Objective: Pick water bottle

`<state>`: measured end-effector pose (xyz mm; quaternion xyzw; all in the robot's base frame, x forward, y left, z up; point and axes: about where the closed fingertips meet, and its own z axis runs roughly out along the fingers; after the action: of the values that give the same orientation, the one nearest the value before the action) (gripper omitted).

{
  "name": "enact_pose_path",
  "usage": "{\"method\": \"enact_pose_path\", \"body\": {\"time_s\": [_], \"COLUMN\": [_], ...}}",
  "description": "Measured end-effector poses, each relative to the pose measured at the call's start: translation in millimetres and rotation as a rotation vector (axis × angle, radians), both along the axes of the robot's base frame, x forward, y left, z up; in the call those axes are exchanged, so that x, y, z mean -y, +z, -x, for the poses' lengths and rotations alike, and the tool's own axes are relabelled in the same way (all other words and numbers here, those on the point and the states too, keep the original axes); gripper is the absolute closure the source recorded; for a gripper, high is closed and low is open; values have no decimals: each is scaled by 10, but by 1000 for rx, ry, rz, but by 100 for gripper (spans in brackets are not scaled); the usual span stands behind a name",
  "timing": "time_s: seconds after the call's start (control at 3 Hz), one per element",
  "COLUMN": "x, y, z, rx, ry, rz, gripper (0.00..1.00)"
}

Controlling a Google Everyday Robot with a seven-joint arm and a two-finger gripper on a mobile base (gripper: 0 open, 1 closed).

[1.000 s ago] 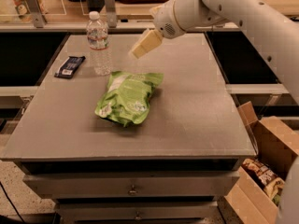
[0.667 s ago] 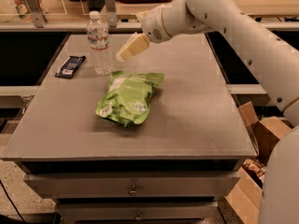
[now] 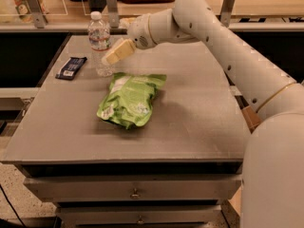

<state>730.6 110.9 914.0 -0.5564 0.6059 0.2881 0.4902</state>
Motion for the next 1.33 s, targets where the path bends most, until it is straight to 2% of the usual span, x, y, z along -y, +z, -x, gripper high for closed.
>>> {"method": "enact_pose_path", "body": {"time_s": [0.67, 1.0, 1.33], "x": [-529, -724, -834], "y": [-48, -53, -54], "z": [49, 106, 173], "rx": [-13, -20, -36], "ry": [115, 174, 219], "rz": [-50, -69, -82], "gripper": [0, 16, 39]}}
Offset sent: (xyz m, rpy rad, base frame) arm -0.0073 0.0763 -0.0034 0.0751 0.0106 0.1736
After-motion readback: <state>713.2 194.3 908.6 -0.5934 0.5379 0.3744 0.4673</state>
